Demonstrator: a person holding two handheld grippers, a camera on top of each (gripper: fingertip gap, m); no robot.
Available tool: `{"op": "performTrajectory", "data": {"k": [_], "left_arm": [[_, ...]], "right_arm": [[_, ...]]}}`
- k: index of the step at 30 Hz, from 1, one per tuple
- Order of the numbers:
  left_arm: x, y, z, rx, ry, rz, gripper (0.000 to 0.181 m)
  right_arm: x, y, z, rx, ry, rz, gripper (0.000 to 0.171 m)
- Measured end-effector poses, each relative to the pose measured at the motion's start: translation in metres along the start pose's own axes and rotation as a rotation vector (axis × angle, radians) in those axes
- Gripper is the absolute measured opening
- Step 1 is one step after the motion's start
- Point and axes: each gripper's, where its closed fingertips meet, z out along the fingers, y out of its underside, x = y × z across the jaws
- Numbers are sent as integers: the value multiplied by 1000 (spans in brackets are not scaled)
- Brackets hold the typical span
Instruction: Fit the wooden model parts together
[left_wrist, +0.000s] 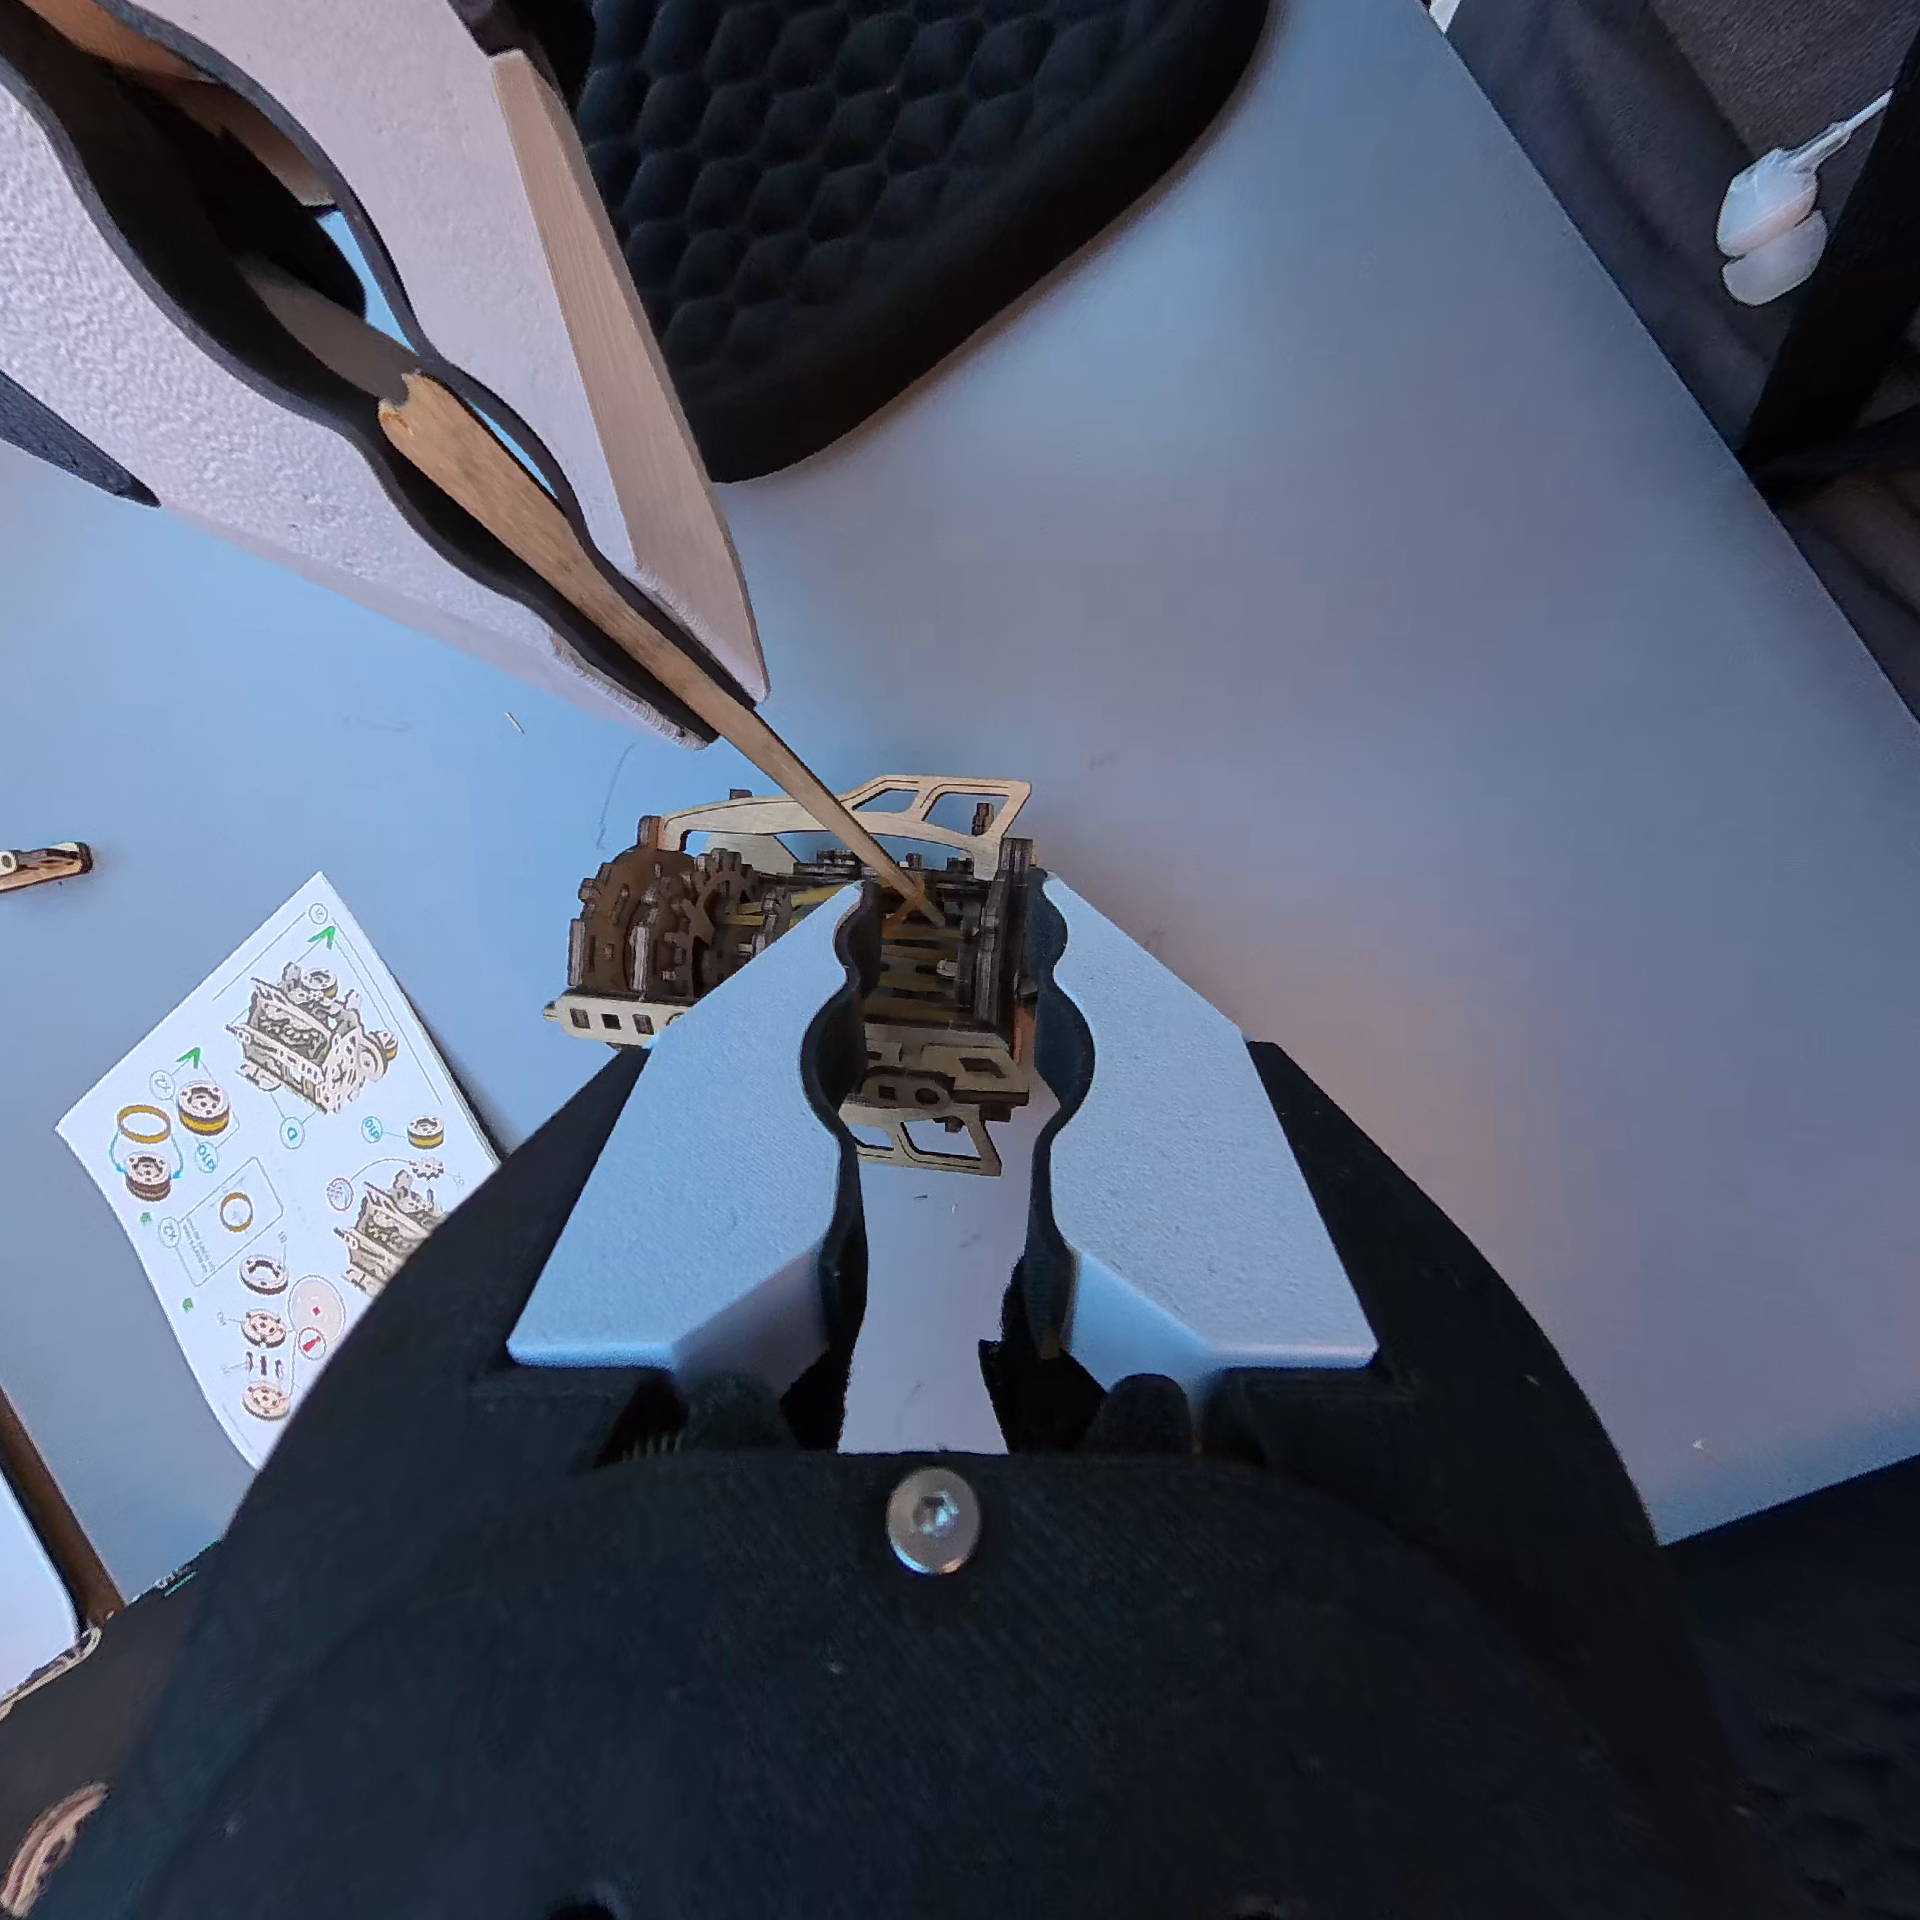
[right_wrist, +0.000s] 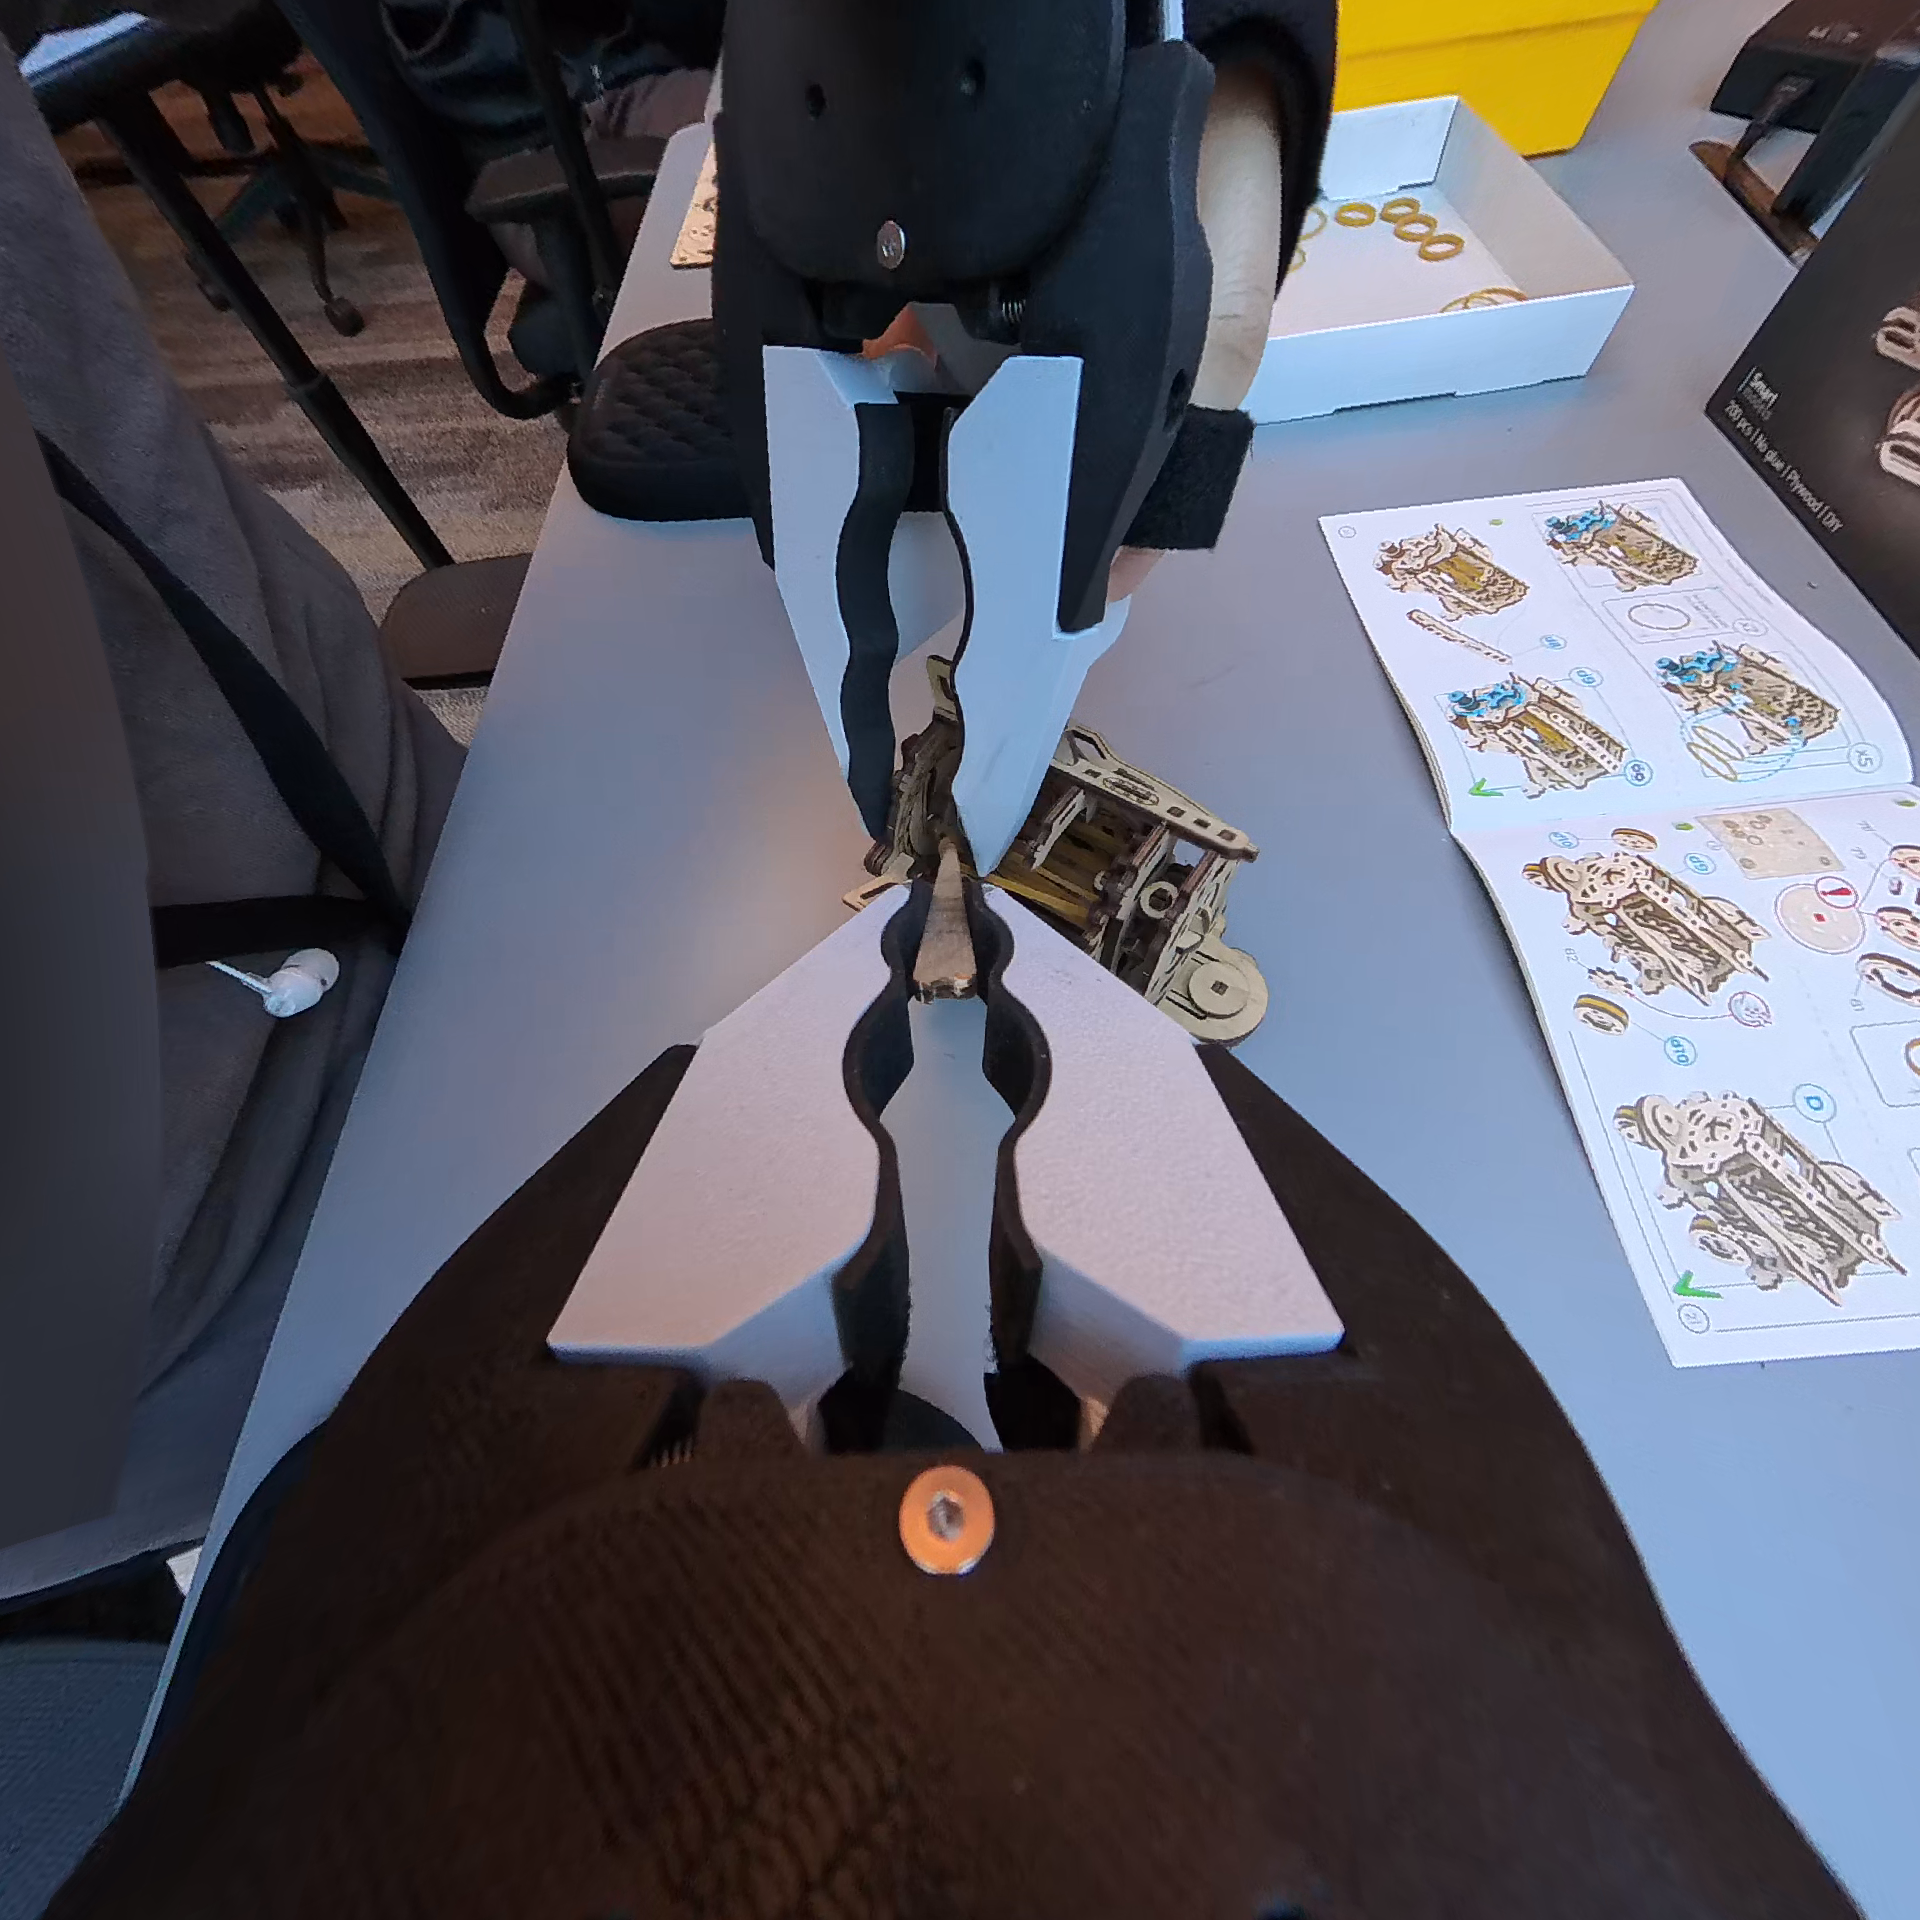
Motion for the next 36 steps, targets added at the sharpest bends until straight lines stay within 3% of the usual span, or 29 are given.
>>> {"op": "performTrajectory", "data": {"k": [7, 21, 25, 36], "left_arm": [[-12, 1, -1, 31, -105, -72, 26], [-43, 14, -7, 250, -415, -314, 22], [-43, 16, -8, 299, -440, -329, 23], [-39, 16, -7, 185, -434, -251, 18]], "right_arm": [[11, -4, -5, 7, 4, 9, 5], [40, -12, -1, -131, 24, -49, 5], [44, -13, -1, -156, 16, -49, 5], [35, -14, 2, -229, 87, -151, 5]]}}
